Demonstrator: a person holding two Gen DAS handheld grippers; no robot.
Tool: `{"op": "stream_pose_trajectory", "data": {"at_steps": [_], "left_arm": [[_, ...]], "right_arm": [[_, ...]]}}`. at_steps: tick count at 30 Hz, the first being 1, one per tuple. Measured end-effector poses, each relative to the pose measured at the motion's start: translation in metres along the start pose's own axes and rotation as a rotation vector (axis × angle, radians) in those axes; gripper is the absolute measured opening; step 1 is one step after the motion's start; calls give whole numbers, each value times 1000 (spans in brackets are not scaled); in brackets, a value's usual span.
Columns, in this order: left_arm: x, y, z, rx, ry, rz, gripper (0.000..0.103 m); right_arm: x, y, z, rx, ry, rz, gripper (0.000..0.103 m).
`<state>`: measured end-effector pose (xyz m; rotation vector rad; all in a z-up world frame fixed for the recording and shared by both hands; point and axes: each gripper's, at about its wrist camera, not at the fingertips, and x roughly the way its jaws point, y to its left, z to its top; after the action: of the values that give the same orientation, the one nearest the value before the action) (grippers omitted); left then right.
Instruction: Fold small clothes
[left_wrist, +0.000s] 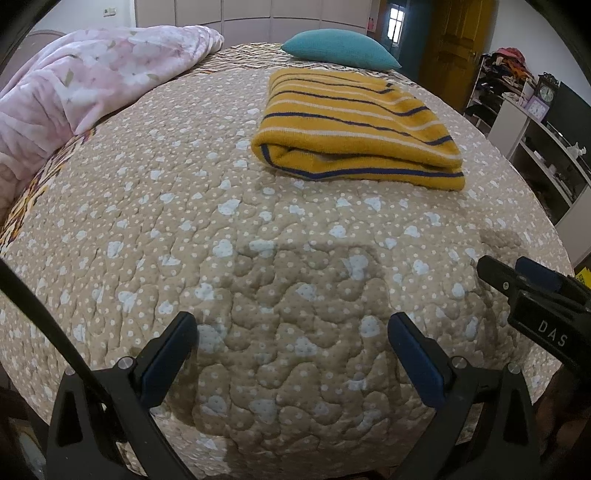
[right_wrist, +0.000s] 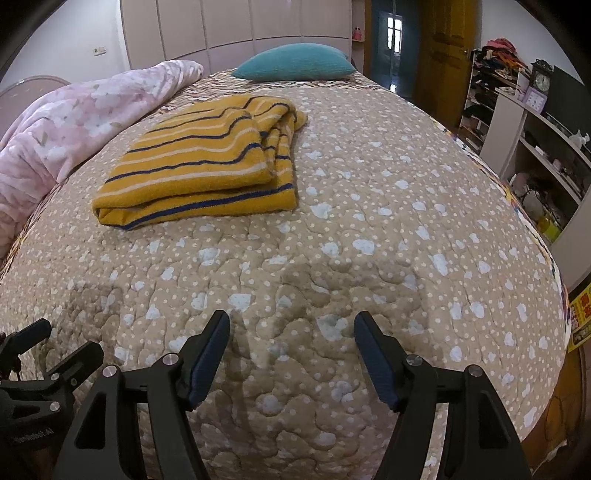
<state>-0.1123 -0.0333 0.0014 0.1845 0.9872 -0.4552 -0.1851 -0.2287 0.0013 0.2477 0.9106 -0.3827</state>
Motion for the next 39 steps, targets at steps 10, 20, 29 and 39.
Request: {"op": "stream_pose_trajectory", "data": {"at_steps": [10,20,29,39], "left_arm": [[0,0,0,-2,1,-1,103],[1,0,1,-3,1,-1,103],[3,0,0,2,7,-1,103],[3,0,0,9,-1,-6,103]], "right_arm": [[2,3,0,-6,5,4,74],[3,4,0,-6,5,5,75],[3,6,0,-13,4,9,76],[3,11,2,-29,2,20,76]]}}
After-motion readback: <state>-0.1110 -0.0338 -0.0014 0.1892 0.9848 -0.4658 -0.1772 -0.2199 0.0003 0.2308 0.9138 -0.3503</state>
